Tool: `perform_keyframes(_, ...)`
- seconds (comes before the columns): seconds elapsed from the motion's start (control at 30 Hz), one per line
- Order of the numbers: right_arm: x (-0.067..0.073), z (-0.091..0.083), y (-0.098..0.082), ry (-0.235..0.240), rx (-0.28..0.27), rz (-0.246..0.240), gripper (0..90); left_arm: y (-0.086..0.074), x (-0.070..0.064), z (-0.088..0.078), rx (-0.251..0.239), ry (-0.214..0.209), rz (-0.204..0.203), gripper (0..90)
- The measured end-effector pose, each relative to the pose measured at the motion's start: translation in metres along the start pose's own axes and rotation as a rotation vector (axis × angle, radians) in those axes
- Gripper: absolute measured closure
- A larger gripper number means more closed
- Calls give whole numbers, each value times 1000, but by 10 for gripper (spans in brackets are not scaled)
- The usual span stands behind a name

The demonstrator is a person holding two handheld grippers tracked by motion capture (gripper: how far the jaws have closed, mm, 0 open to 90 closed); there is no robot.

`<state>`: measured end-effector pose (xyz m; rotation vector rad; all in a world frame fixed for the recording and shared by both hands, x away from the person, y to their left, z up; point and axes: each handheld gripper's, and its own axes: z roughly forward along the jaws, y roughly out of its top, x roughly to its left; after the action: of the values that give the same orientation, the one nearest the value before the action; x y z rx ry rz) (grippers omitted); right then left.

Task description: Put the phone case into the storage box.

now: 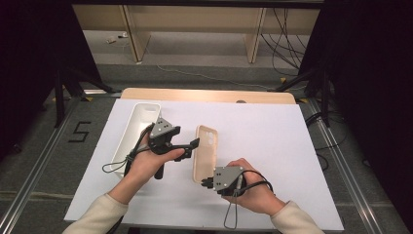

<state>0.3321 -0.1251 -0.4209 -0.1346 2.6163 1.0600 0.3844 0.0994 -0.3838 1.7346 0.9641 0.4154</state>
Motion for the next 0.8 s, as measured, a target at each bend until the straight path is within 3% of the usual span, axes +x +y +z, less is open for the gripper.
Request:
perform_keyframes(0.33, 1, 2, 2, 3, 2, -14, 881, 2, -2, 11, 43, -3, -26, 240)
perform_keyframes(0.47, 1, 2, 3, -6, 9, -19, 881, 1, 0, 16, 49, -12, -61, 266)
perform_keyframes(0.8, 3, 4, 5, 2, 18, -41, 881, 0, 1, 20, 67, -13, -93, 397)
